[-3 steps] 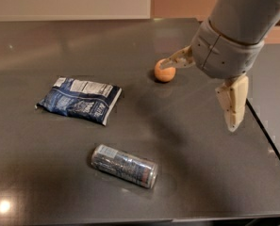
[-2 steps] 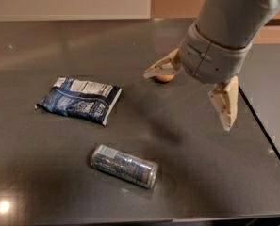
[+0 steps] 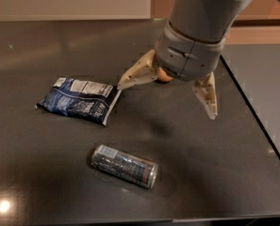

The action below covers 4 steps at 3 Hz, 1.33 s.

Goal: Place redbull can upright

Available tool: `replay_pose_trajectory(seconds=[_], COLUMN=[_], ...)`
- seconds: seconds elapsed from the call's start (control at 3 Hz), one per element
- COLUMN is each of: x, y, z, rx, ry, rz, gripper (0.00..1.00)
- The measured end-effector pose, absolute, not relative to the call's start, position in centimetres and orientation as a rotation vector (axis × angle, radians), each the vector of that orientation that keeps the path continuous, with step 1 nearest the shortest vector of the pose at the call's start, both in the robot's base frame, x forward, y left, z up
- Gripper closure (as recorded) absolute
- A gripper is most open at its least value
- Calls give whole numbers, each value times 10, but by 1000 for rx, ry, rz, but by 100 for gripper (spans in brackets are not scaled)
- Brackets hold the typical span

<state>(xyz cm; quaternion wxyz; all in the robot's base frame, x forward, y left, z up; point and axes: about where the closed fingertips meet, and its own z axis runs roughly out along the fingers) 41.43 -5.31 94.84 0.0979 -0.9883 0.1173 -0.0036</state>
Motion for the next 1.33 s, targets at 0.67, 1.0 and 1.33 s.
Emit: replay_pose_trajectory(seconds=[0.67, 1.0, 1.33], x=[410, 399, 383], y=[-31, -6, 23], z=[946, 933, 918], rx=[-2957, -3005, -3019], ry=[179, -66, -370], rz=[-27, 32, 96], gripper=[0, 0, 0])
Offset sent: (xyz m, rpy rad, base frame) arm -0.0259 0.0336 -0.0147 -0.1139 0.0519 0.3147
